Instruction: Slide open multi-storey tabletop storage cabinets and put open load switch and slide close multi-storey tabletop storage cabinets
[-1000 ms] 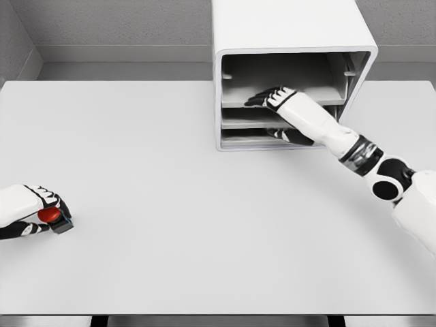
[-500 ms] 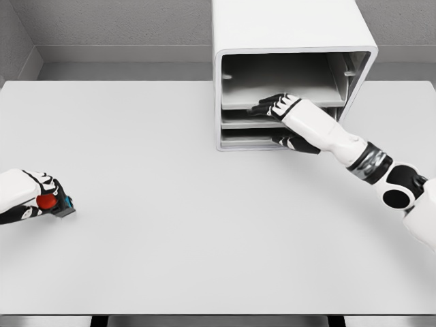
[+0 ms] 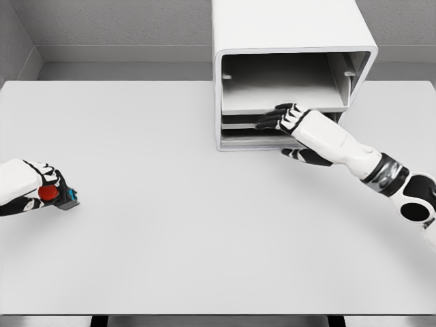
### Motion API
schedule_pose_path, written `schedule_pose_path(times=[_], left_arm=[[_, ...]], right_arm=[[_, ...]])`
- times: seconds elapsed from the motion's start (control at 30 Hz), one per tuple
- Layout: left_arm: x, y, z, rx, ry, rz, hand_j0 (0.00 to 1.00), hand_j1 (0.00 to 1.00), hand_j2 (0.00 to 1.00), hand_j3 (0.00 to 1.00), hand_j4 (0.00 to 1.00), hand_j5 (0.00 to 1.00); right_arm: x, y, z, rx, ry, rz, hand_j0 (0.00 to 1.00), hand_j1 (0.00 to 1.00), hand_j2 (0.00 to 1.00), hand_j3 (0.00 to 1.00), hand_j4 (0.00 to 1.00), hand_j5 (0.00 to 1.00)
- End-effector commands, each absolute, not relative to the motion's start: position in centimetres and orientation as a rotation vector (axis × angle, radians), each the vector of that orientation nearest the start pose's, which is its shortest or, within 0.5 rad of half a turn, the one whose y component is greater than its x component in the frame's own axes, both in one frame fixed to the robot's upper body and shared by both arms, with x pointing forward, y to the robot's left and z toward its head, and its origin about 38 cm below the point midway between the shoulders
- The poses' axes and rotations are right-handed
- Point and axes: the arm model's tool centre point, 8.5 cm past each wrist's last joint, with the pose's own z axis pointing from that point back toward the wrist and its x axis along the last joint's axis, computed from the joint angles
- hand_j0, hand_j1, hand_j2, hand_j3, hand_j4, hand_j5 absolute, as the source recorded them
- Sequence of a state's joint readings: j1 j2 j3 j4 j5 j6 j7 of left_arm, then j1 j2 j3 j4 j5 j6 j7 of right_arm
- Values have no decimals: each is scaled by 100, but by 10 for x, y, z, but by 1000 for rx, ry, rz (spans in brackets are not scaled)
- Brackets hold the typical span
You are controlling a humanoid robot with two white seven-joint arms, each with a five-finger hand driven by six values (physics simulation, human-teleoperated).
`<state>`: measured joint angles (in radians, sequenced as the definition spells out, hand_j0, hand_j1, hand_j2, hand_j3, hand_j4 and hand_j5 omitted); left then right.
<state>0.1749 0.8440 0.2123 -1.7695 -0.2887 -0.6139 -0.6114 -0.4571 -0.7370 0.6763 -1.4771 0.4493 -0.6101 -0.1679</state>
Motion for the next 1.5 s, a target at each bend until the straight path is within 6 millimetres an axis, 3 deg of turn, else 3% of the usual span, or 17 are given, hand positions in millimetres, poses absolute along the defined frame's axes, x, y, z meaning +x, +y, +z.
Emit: schedule_pose_path(times=[0.0, 0.23, 0.37, 0.7, 1.0, 1.47], left_arm=[[303, 402, 205, 445, -1420, -1776, 40, 40, 40, 40, 40, 40], [304, 400, 204, 446, -1438, -1763, 40, 40, 40, 40, 40, 40], [304, 399, 204, 445, -1439, -1762, 40, 40, 40, 40, 40, 40], [304, 396, 199, 436, -1459, -1737, 40, 40, 40, 40, 40, 40], [308, 392, 204, 453, -1487, -1734, 40, 40, 40, 40, 40, 40], [310, 384, 205, 454, -1529, -1713, 40, 40, 40, 40, 40, 40]], right_arm=[[397, -260, 184, -377, -2048, 1591, 82, 82, 82, 82, 82, 82], [380, -264, 200, -354, -2076, 1624, 82, 82, 82, 82, 82, 82], [392, -266, 204, -389, -2087, 1579, 81, 81, 81, 81, 81, 81], [438, -235, 174, -343, -2022, 1505, 81, 81, 81, 81, 81, 81], [446, -236, 176, -358, -2015, 1498, 81, 81, 81, 81, 81, 81], [457, -225, 163, -337, -1990, 1476, 81, 81, 81, 81, 81, 81]])
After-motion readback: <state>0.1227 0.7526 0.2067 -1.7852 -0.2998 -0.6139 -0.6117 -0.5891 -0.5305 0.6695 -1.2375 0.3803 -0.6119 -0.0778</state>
